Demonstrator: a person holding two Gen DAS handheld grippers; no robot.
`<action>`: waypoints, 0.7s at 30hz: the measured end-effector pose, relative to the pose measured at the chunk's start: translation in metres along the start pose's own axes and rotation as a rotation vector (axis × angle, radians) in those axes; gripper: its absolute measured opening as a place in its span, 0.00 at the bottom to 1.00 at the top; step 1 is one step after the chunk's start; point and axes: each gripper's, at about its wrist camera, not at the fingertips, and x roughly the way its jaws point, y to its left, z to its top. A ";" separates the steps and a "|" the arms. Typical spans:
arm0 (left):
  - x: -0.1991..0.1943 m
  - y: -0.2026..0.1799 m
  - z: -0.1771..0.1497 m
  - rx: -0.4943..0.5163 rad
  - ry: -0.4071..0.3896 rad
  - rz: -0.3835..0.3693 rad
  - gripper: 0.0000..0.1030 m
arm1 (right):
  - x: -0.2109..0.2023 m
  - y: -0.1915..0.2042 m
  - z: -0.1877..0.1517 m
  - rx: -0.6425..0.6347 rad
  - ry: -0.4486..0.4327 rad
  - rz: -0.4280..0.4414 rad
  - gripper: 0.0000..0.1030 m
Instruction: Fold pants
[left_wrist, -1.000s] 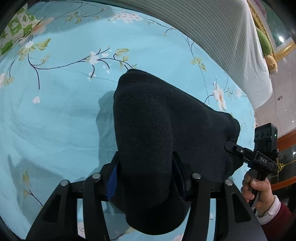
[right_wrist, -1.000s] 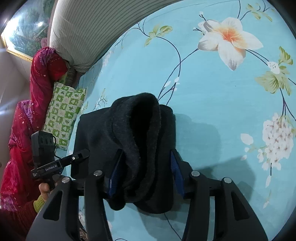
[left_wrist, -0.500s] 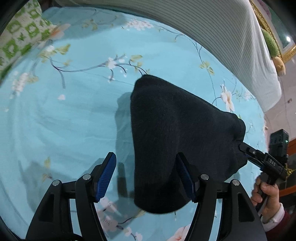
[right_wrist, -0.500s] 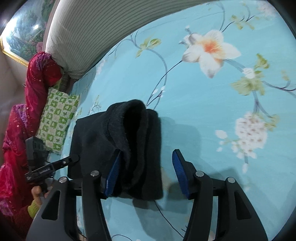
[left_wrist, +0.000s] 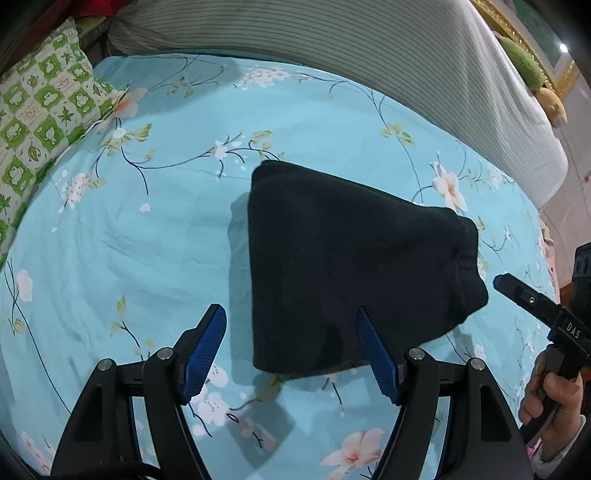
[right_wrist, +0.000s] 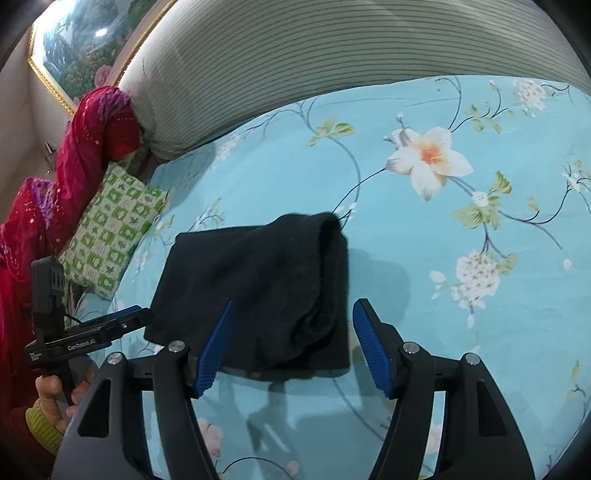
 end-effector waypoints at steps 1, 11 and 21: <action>-0.001 -0.002 -0.002 0.002 -0.001 -0.001 0.71 | 0.001 0.002 -0.002 -0.003 0.004 0.000 0.65; -0.009 -0.014 -0.013 0.034 -0.036 0.032 0.72 | 0.001 0.018 -0.017 -0.042 0.012 -0.016 0.66; -0.023 -0.019 -0.028 0.027 -0.120 0.129 0.77 | -0.005 0.034 -0.031 -0.123 -0.019 -0.060 0.77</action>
